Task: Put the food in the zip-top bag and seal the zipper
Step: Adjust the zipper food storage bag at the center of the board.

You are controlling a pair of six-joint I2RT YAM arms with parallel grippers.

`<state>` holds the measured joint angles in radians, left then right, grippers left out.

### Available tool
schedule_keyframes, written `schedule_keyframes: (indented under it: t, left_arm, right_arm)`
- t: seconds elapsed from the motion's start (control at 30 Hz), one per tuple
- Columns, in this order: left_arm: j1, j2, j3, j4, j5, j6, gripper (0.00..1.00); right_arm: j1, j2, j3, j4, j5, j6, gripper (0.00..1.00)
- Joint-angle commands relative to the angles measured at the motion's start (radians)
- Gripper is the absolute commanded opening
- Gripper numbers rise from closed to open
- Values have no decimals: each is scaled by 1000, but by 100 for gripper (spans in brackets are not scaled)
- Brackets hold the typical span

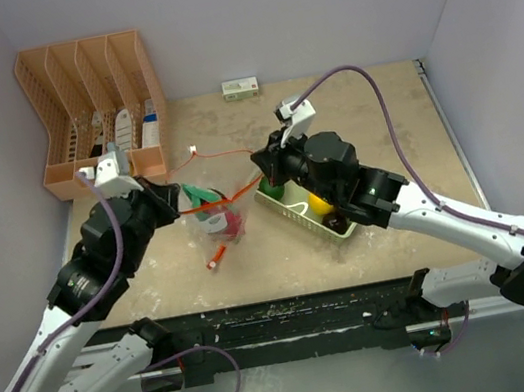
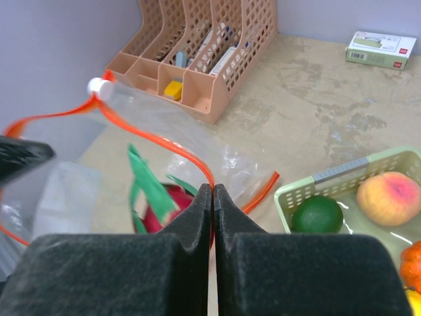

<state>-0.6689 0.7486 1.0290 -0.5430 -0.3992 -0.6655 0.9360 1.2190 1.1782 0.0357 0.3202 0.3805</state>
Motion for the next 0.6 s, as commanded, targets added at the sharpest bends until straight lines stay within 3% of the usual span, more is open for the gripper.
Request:
schedule_keyframes:
  t: [0.0, 0.07, 0.33, 0.43, 0.57]
  left_arm:
    - [1, -23, 48, 9, -55, 89, 0]
    - [1, -16, -15, 28, -48, 59, 0]
    - [0, 29, -359, 290, -33, -66, 0]
    - [1, 50, -380, 322, -30, -78, 0]
    - [1, 50, -356, 345, -13, -61, 0]
  right_arm:
    - [-2, -6, 50, 3, 25, -10, 0]
    - [-2, 6, 30, -25, 46, -6, 5]
    - [-2, 10, -47, -150, 80, 61, 80]
    - [-2, -37, -76, -208, 142, 108, 83]
    - [-26, -35, -30, -561, 404, 316, 98]
